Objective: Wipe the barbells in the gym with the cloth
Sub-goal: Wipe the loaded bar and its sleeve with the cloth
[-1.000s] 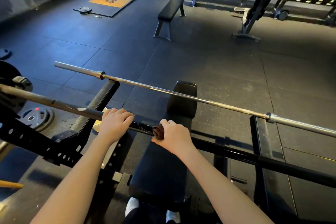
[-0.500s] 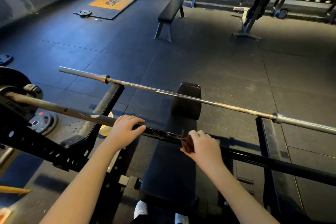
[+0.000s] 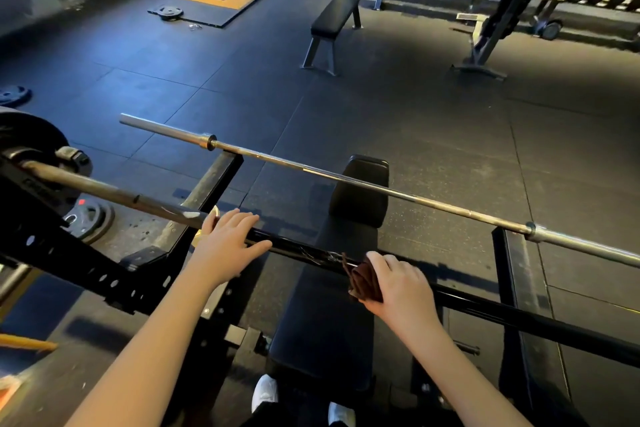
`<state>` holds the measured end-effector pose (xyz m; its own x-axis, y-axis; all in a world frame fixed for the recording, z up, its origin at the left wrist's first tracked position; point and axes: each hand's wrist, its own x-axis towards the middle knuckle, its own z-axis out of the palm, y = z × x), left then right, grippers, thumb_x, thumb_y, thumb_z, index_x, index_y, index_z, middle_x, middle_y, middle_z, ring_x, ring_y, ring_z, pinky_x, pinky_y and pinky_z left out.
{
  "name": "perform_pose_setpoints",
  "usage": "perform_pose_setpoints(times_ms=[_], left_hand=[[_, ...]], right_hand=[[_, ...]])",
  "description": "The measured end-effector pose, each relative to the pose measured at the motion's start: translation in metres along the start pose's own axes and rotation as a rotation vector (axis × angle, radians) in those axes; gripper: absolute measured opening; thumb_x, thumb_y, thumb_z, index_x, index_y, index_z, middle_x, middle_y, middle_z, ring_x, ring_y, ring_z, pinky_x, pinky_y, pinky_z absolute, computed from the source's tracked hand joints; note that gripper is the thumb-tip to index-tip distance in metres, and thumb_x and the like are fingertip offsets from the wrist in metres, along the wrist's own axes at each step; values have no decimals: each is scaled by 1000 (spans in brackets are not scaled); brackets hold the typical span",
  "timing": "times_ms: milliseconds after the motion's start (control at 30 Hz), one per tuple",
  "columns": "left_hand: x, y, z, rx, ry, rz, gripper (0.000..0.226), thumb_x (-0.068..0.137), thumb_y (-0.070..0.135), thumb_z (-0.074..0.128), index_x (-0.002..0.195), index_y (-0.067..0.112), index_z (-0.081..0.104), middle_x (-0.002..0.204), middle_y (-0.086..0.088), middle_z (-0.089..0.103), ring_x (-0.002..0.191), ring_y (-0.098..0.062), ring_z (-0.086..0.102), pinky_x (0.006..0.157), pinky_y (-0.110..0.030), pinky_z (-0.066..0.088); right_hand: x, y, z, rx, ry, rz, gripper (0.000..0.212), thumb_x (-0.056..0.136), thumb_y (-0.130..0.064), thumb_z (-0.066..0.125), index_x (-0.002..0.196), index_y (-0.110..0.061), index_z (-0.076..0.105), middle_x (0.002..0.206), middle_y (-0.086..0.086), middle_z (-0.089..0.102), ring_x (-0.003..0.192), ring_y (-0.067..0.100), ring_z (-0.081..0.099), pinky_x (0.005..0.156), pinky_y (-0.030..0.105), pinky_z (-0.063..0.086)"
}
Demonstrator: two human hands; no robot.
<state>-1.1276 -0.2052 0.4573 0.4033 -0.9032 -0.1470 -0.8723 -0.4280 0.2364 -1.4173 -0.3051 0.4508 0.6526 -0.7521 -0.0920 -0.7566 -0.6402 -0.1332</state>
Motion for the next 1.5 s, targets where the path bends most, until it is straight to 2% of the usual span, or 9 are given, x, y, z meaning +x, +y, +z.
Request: perform_pose_setpoints(times_ms=[267,367,467,733,800,1000,1067,1300,1500], left_hand=[[-1,-21,-4,21,-14,38,59,101,54,26,152,25,29,158,8,26,149,-9,9,120,-39,-5],[-4,-21,-2,-43,24,47,68,95,60,16,150,23,34,156,7,31,148,-10,13,119,-37,-6],[-5,-20,-2,-89,44,41,49,104,42,29,149,22,35,156,6,31,148,-11,13,119,-36,-8],[-5,-31,-14,-156,18,92,61,93,11,51,150,20,33,157,4,29,148,-10,11,116,-25,-9],[-5,-33,-16,-136,7,103,65,90,9,52,150,21,31,158,4,28,148,-10,10,118,-27,-7],[-7,-35,-7,-118,81,119,68,87,3,53,150,21,33,158,3,28,149,-12,10,116,-26,-10],[-6,-36,-5,-126,98,118,68,88,4,54,150,21,33,158,4,28,149,-11,9,115,-26,-11],[-8,-32,2,-151,127,100,67,88,6,55,149,20,33,158,3,28,149,-13,8,122,-37,-5],[-7,-34,4,-158,124,102,69,85,5,56,149,19,34,157,2,30,149,-15,9,122,-40,-3]], right_hand=[[54,-69,-6,66,-61,-123,48,92,-48,60,128,-21,44,111,2,59,99,21,64,71,26,41],[71,-82,-9,119,-113,-148,39,90,-46,63,116,-22,49,104,2,63,94,22,66,70,27,42],[86,-95,-9,186,-166,-176,36,87,-47,66,110,-23,51,100,1,66,93,21,66,74,30,48],[144,-115,-27,520,-771,-159,39,81,-31,75,115,-21,60,112,2,63,103,21,59,92,38,46],[140,-115,-24,542,-724,-140,40,80,-32,76,115,-22,58,112,2,63,106,21,59,95,40,47],[79,-104,-2,157,-92,-208,41,88,-43,65,120,-28,43,108,-2,59,98,21,63,79,35,49],[64,-87,3,92,6,-218,48,89,-43,64,130,-26,43,112,-1,58,100,20,63,78,33,50],[41,-42,5,-1,-56,-186,63,90,-36,64,146,-26,36,124,-1,54,106,18,60,85,29,49],[88,-96,-5,206,-201,-213,37,88,-46,64,117,-29,49,101,-5,61,92,17,64,81,34,53]])
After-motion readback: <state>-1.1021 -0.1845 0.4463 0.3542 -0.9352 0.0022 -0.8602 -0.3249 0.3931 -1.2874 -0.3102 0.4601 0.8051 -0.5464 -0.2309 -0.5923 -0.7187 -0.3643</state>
